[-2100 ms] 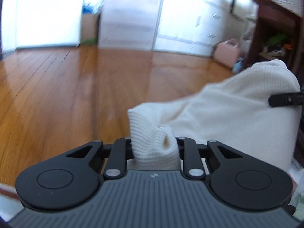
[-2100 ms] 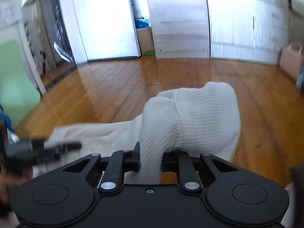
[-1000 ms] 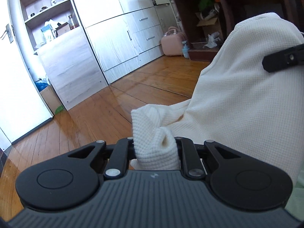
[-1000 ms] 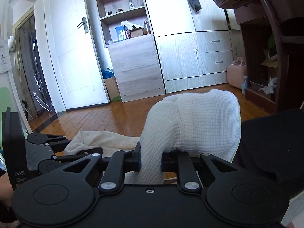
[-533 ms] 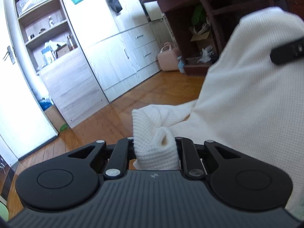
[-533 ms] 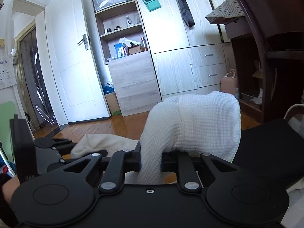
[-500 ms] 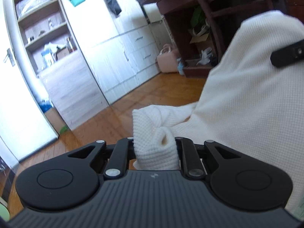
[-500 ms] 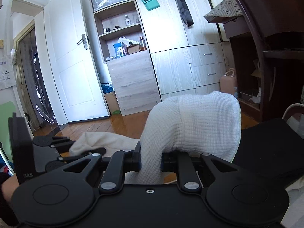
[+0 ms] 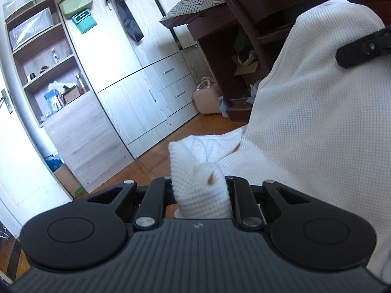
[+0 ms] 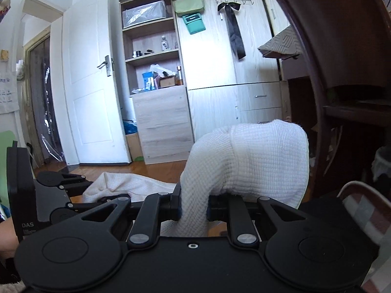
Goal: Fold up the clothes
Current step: 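Lift the bundle with both grippers and carry it toward the striped rug, then lower the bundle onto the clothes stack and open both grippers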
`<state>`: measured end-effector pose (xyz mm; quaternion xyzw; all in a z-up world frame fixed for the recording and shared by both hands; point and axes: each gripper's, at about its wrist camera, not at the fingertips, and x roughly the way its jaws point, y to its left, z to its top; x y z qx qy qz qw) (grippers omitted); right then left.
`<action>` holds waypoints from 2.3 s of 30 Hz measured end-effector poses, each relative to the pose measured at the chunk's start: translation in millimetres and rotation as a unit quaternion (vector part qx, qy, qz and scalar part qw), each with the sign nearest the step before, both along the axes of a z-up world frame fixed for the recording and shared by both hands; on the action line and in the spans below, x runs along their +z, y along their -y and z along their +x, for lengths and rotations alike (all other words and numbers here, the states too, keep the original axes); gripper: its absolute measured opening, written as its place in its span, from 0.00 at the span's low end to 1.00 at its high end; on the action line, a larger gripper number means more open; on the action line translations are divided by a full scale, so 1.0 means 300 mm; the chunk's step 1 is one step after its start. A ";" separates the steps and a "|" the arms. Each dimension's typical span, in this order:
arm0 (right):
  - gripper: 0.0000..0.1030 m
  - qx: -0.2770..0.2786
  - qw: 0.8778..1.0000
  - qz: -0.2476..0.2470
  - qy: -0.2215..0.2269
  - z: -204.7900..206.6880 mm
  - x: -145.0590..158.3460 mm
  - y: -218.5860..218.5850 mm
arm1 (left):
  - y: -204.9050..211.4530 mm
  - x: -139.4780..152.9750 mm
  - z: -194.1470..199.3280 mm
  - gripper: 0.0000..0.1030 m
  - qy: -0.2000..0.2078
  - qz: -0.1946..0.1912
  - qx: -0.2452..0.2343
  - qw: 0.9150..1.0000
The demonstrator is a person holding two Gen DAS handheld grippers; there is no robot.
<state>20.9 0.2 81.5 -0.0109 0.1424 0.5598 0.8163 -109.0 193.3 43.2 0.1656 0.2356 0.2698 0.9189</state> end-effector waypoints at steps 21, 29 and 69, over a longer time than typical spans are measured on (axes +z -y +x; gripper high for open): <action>0.39 -0.147 0.988 -0.040 -0.016 0.768 -0.205 0.103 | -0.123 -0.133 0.843 0.22 -0.056 -0.094 -0.088 0.990; 0.62 -0.242 0.942 -0.066 -0.222 0.994 -0.541 0.197 | -0.250 -0.446 0.920 0.26 -0.094 -0.119 -0.060 0.987; 0.61 -0.339 0.895 0.009 -0.291 1.116 -0.594 0.213 | -0.324 -0.502 0.922 0.42 -0.128 -0.209 -0.147 0.958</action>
